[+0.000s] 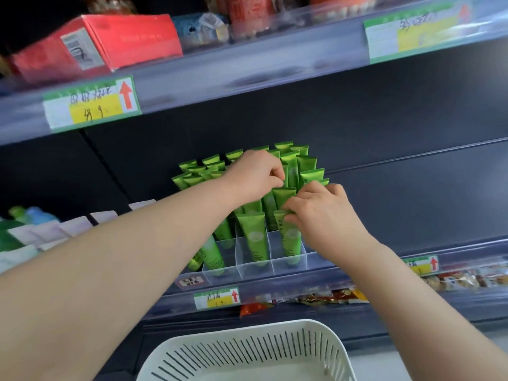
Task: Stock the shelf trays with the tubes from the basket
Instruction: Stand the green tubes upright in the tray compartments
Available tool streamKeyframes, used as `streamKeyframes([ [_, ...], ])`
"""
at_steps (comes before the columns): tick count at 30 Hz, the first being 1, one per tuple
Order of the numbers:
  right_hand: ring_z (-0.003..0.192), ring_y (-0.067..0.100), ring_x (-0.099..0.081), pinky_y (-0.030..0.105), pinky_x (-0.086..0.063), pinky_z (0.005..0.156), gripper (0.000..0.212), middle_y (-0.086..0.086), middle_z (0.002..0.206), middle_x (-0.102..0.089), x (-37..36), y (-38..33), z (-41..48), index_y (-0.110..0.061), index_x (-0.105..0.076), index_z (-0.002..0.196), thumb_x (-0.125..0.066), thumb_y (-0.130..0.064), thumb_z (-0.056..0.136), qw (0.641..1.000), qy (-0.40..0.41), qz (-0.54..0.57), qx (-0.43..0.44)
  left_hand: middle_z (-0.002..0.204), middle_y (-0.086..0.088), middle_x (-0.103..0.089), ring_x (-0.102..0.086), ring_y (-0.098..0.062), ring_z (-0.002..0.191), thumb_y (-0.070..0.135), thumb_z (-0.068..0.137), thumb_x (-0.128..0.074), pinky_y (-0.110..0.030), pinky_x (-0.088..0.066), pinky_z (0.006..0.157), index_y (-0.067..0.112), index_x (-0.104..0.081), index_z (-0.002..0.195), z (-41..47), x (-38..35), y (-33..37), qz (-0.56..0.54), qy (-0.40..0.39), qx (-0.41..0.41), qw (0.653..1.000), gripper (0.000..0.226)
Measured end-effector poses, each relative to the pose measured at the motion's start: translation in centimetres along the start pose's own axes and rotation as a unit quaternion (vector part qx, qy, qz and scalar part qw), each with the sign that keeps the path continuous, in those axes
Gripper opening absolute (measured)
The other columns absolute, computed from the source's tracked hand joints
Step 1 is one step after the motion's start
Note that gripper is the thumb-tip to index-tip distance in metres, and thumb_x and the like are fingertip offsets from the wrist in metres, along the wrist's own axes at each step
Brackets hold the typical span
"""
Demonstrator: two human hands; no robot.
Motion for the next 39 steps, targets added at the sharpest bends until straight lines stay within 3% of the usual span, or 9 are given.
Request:
streamKeyframes([
  [3, 0.105, 0.016, -0.048, 0.036, -0.026, 0.087, 0.025, -0.011, 0.09, -0.067, 0.1, 0.6, 0.2, -0.027, -0.067, 0.094, -0.045, -0.038, 0.094, 1.0, 0.024, -0.014, -0.005, 0.084, 0.017, -0.061, -0.059, -0.006, 0.084, 0.023, 0.086, -0.069, -0.033, -0.051, 0.085, 0.026, -0.074, 0.09, 0.1, -0.2, -0.1, -0.01, 0.0, -0.003, 1.0, 0.007],
  [8, 0.118, 0.012, -0.04, 0.036, -0.021, 0.096, 0.028, -0.015, 0.106, -0.063, -0.4, 1.1, 0.1, -0.03, -0.062, 0.108, -0.042, -0.044, 0.096, 1.0, -0.017, 0.012, -0.01, 0.085, 0.016, -0.062, -0.061, -0.008, 0.087, 0.025, 0.083, -0.073, -0.031, -0.051, 0.082, 0.024, -0.073, 0.096, 0.1, -0.8, 0.2, 0.011, -0.046, -0.012, 0.999, 0.013],
  [17, 0.12, 0.012, -0.039, 0.037, -0.027, 0.095, 0.044, -0.016, 0.117, -0.059, 0.6, 1.7, -0.4, -0.033, -0.055, 0.123, -0.026, -0.052, 0.095, 0.997, -0.023, 0.065, -0.032, 0.074, 0.017, -0.054, -0.055, -0.013, 0.081, 0.027, 0.088, -0.067, -0.029, -0.044, 0.071, 0.02, -0.073, 0.092, 0.3, -1.7, 0.7, 0.053, -0.056, 0.011, 0.997, 0.01],
  [22, 0.118, 0.012, -0.039, 0.036, -0.027, 0.092, 0.043, -0.016, 0.114, -0.059, 0.8, 1.7, -0.6, -0.034, -0.057, 0.118, -0.023, -0.049, 0.097, 0.996, -0.019, 0.079, -0.032, 0.08, 0.018, -0.058, -0.059, -0.012, 0.086, 0.032, 0.09, -0.063, -0.032, -0.049, 0.077, 0.023, -0.072, 0.091, 0.0, -1.6, 0.2, 0.04, -0.064, 0.035, 0.997, 0.012],
  [27, 0.115, 0.014, -0.042, 0.037, -0.029, 0.091, 0.041, -0.014, 0.114, -0.06, 0.8, 1.6, -0.5, -0.032, -0.059, 0.116, -0.024, -0.045, 0.099, 0.994, -0.008, 0.098, -0.04, 0.087, 0.015, -0.064, -0.062, -0.012, 0.089, 0.026, 0.089, -0.064, -0.036, -0.052, 0.084, 0.022, -0.075, 0.09, 0.4, 0.5, -0.6, -0.027, 0.044, 0.07, 0.996, 0.011],
  [33, 0.115, 0.015, -0.042, 0.038, -0.03, 0.091, 0.04, -0.013, 0.114, -0.06, 0.7, 2.0, -0.5, -0.032, -0.058, 0.118, -0.023, -0.044, 0.1, 0.994, -0.023, 0.097, -0.044, 0.109, 0.004, -0.07, -0.063, -0.02, 0.103, 0.02, 0.084, -0.074, -0.034, -0.052, 0.085, 0.02, -0.074, 0.1, 1.0, -0.3, -1.9, 0.094, -0.033, 0.104, 0.99, 0.017],
  [39, 0.111, 0.017, -0.047, 0.038, -0.033, 0.089, 0.038, -0.011, 0.113, -0.059, 0.6, 2.3, -0.4, -0.03, -0.056, 0.12, -0.025, -0.04, 0.101, 0.992, -0.03, 0.115, -0.046, 0.106, 0.001, -0.07, -0.064, -0.023, 0.099, 0.012, 0.087, -0.066, -0.03, -0.047, 0.073, 0.02, -0.075, 0.096, 1.7, -1.2, -1.3, 0.094, 0.04, 0.11, 0.989, 0.015],
])
Point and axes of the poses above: each hand's wrist, its own z-axis towards the middle knuckle, its own x-axis out of the back of the hand, y = z × x, the point moved 3 cm from there along z, towards the middle knuckle
